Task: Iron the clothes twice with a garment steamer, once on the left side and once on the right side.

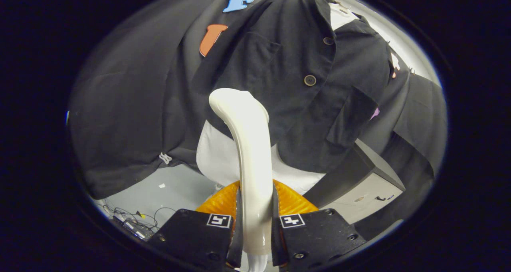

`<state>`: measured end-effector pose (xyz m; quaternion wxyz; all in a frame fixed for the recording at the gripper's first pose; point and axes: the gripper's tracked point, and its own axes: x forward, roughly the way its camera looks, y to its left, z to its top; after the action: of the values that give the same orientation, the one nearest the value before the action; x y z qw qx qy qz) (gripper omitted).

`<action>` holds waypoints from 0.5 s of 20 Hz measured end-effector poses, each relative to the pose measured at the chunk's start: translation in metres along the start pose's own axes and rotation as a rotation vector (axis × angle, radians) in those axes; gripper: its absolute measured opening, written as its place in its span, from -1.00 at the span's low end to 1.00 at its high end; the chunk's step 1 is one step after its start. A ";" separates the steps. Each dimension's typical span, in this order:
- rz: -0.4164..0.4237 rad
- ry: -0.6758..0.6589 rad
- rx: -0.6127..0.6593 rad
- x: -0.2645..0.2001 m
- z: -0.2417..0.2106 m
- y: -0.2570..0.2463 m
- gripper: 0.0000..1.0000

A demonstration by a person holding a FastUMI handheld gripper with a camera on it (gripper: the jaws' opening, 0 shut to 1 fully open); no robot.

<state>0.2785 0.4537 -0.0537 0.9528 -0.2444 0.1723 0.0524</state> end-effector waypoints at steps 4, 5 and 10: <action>0.058 0.049 0.001 0.004 -0.017 -0.003 -0.38; 0.071 0.060 0.005 0.003 -0.029 -0.004 -0.38; 0.096 0.054 0.018 -0.028 -0.066 -0.056 -0.38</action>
<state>0.2432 0.3722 -0.0727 0.9463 -0.2288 0.2100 0.0899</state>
